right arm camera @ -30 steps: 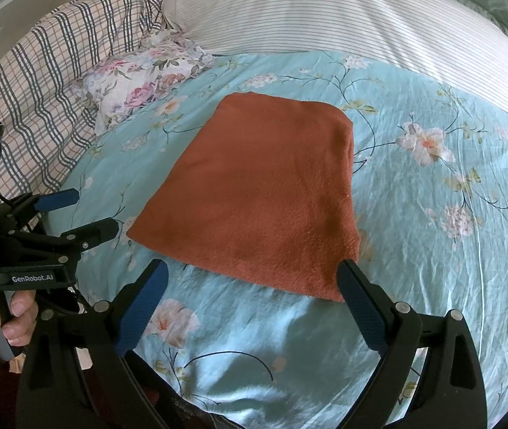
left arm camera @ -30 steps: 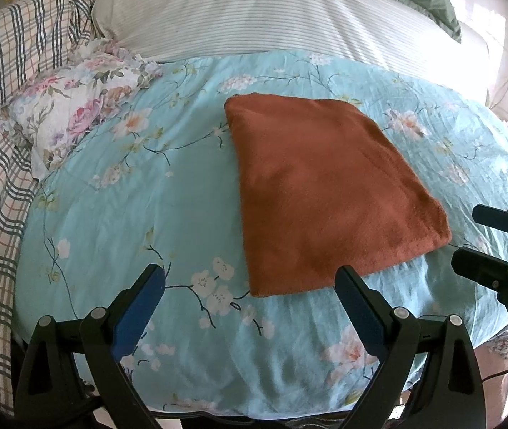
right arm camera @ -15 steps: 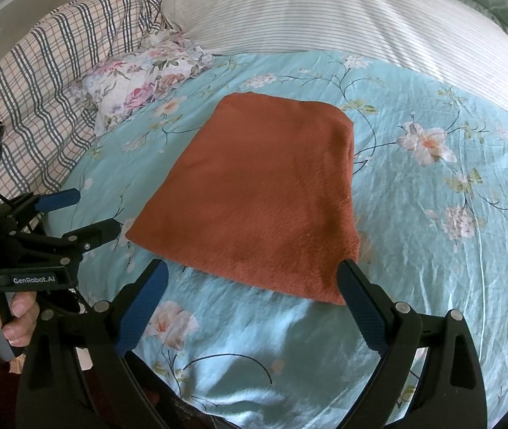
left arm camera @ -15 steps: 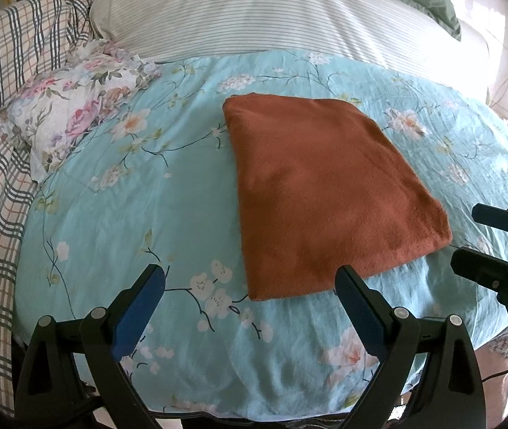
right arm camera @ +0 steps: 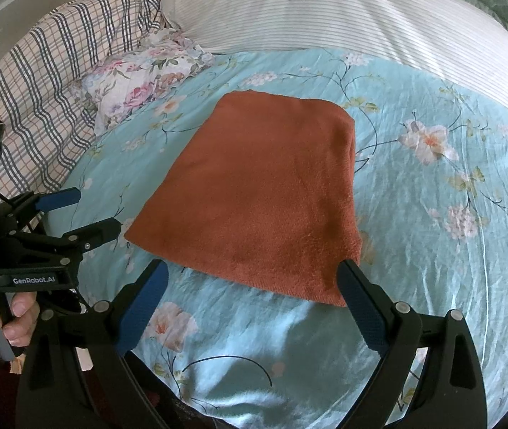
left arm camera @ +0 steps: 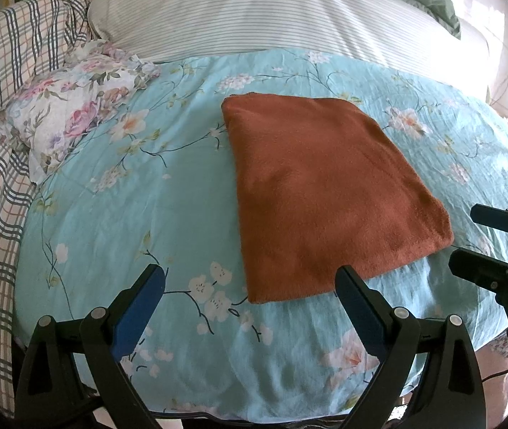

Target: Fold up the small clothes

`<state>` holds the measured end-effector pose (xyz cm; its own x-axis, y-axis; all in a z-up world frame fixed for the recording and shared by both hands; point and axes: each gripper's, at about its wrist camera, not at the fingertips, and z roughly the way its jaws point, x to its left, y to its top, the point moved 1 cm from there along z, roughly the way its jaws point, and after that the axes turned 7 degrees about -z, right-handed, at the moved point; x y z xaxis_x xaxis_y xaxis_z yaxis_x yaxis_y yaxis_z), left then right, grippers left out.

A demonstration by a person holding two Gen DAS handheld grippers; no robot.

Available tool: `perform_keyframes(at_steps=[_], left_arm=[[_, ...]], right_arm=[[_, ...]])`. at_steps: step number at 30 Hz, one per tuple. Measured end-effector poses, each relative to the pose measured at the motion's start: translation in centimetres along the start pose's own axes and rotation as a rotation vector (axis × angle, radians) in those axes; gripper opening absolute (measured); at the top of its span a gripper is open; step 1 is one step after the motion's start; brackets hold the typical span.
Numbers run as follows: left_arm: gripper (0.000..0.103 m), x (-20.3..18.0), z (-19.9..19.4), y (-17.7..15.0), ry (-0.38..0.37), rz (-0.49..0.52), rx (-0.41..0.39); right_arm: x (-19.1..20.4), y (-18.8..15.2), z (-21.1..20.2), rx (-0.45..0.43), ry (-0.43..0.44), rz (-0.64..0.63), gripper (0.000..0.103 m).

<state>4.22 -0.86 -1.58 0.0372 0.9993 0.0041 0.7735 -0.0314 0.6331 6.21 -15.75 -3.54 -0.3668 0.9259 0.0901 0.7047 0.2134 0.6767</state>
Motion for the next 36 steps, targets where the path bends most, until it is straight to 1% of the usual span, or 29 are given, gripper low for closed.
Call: perform_keyframes(at_steps=[36], left_arm=[[0.097, -0.79, 0.18, 0.53, 0.001, 0.012, -0.013]], right_arm=[[0.3, 0.34, 0.54, -0.004, -0.003, -0.001, 0.095]])
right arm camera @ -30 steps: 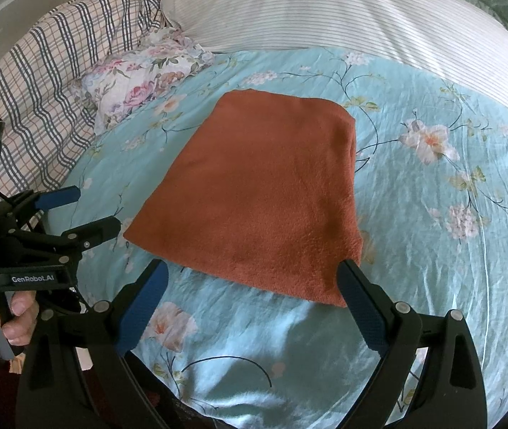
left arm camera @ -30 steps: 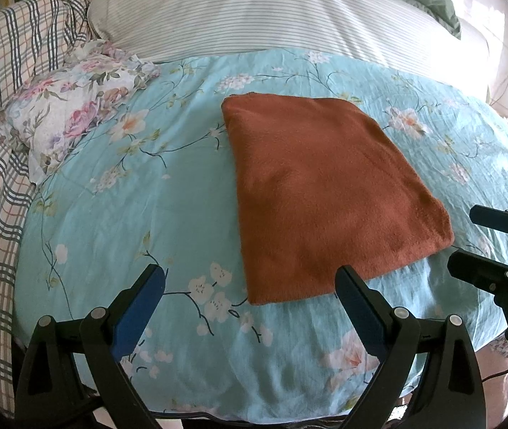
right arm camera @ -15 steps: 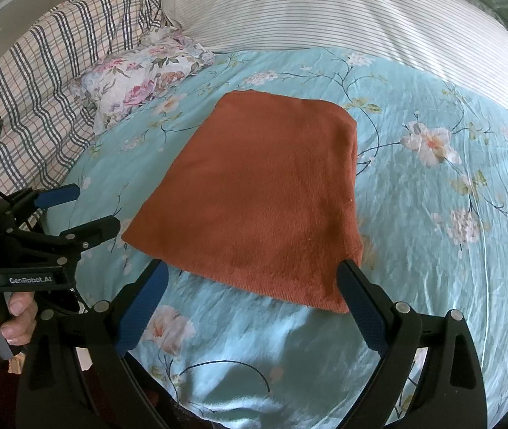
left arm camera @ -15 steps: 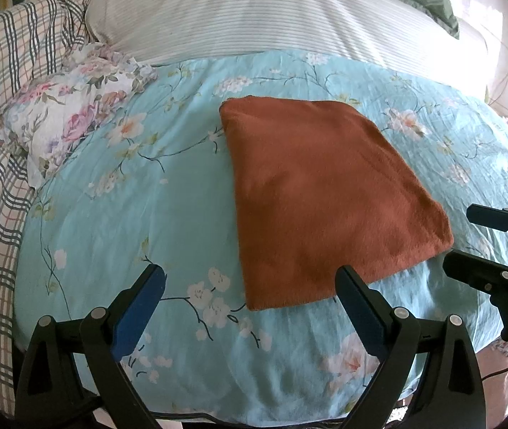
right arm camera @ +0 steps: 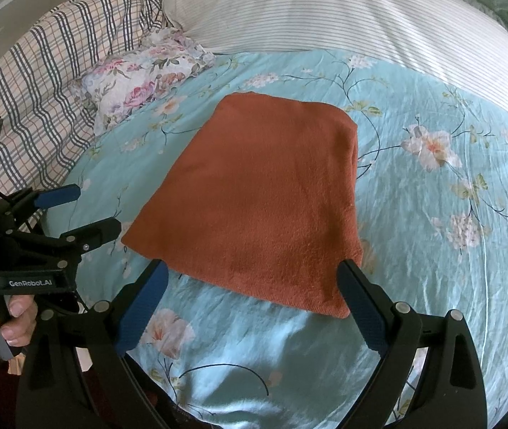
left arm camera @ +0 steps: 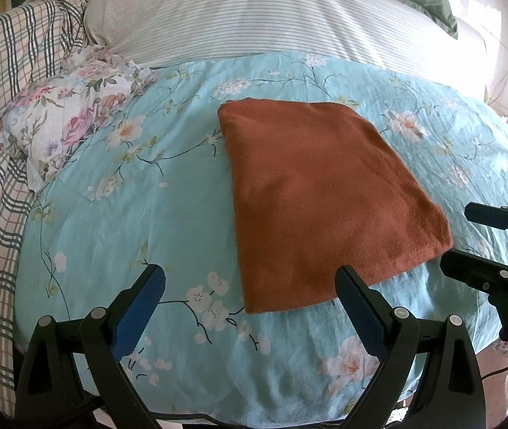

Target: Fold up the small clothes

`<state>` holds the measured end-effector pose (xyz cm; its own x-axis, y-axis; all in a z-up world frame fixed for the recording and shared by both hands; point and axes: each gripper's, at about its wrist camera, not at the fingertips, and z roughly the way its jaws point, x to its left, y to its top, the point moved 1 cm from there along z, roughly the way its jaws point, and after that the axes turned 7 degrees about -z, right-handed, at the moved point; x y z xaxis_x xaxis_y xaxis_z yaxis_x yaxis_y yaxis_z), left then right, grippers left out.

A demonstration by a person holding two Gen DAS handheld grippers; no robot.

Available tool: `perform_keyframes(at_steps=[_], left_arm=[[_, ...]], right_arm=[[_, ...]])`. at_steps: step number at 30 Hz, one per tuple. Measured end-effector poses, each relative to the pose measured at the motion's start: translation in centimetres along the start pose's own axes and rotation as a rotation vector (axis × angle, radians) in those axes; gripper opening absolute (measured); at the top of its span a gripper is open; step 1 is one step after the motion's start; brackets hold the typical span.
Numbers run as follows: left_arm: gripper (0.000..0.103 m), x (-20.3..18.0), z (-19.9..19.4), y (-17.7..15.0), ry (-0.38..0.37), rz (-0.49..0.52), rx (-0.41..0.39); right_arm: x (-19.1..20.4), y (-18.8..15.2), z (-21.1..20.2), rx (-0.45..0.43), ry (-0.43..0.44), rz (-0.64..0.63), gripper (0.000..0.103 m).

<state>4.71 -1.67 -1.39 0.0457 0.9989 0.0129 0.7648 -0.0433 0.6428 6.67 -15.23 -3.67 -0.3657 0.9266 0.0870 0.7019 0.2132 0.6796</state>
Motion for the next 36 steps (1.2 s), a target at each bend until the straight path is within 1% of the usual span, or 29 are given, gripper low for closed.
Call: perform_keyframes(at_steps=[15, 19, 25, 30, 36], left_arm=[[0.097, -0.1, 0.1, 0.1, 0.0, 0.002, -0.002], [0.097, -0.3, 0.4, 0.5, -0.002, 0.009, -0.002], [0.097, -0.2, 1.0, 1.6, -0.011, -0.002, -0.026], [0.097, -0.1, 1.7, 2.5, 0.01, 0.001, -0.045], [0.097, 0.2, 2.4, 2.8, 0.022, -0.001, -0.034]], right_arm=[[-0.2, 0.2, 0.1, 0.001, 0.0, -0.001, 0.095], [-0.6, 0.5, 0.3, -0.001, 0.003, -0.004, 0.095], [-1.4, 1.5, 1.1, -0.01, -0.006, -0.014, 0.095], [-2.8, 2.3, 2.2, -0.004, -0.003, 0.012, 0.095], [-3.2, 2.5, 2.6, -0.005, -0.001, 0.013, 0.095]])
